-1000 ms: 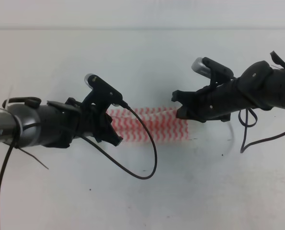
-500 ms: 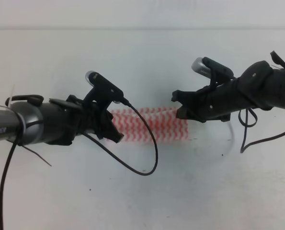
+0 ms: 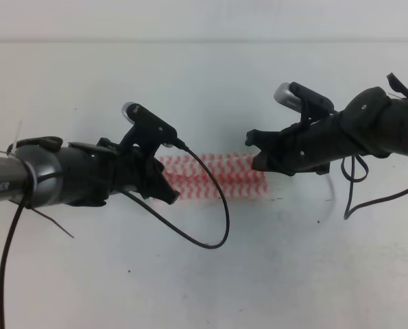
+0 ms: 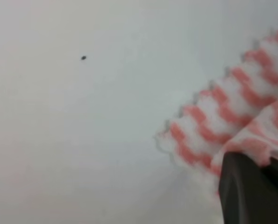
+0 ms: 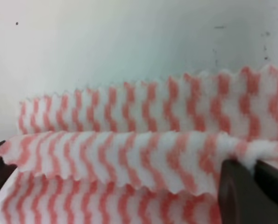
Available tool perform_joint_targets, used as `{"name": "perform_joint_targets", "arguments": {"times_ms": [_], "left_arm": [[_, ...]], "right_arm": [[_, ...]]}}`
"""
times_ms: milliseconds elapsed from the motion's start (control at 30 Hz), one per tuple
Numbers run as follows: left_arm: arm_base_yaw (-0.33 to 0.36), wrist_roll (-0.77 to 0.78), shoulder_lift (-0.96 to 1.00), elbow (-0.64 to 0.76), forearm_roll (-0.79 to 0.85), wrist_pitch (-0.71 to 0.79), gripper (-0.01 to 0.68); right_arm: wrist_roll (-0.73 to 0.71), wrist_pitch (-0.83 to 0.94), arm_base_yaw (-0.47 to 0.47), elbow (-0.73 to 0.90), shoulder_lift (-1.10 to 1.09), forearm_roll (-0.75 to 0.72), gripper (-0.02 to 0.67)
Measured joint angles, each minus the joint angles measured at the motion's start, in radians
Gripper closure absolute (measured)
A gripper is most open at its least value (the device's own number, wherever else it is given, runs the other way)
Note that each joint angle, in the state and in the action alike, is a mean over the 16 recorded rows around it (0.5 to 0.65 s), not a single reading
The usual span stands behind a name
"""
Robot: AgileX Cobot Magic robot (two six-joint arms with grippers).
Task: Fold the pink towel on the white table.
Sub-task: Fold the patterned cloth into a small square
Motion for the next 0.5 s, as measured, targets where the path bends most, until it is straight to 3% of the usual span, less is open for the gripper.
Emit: {"name": "perform_joint_targets", "arguments": {"times_ms": [500], "left_arm": [[0.0, 0.015, 0.001, 0.0, 0.012, 0.016, 0.674]], "right_arm": [[0.0, -0.001, 0.0, 0.0, 0.0, 0.0, 0.663]]}}
